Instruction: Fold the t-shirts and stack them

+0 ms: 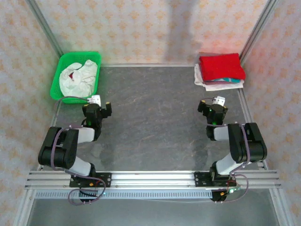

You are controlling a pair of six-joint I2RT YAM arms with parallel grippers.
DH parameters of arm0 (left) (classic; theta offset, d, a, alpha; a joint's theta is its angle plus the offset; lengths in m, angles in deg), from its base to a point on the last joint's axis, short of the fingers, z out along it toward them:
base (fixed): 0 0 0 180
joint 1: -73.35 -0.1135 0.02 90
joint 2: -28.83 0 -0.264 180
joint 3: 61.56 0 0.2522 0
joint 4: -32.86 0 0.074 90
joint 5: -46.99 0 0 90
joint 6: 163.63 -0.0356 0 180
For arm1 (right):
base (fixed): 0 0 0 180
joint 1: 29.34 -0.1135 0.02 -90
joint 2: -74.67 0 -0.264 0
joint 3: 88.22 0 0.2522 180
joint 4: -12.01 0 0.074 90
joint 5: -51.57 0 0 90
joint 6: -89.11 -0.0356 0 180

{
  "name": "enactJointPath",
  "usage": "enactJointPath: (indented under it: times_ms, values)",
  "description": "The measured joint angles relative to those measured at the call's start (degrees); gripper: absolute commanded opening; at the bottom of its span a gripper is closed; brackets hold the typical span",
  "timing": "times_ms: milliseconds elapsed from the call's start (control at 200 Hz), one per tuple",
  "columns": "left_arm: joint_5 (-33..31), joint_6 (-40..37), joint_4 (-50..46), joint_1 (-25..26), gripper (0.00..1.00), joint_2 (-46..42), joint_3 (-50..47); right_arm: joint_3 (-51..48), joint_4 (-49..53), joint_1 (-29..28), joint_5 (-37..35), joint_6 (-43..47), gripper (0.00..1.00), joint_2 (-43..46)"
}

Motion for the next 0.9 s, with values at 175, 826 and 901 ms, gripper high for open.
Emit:
enactJointPath:
  times_ms: [175,826,901]
  values:
    - [0.0,0.0,0.0,0.0,1.00,0.0,0.0,0.0,0.0,0.0,0.0,0.0,0.99,0.0]
    - [0.2,0.0,0.0,0.0,1.00,0.0,0.0,0.0,0.0,0.0,0.0,0.0,0.98,0.2]
    - [-0.6,-0.1,-3.5,0.9,1.00,-1.9,0.3,-0.2,3.9,-0.9,-1.3,0.5,0.98,3.7]
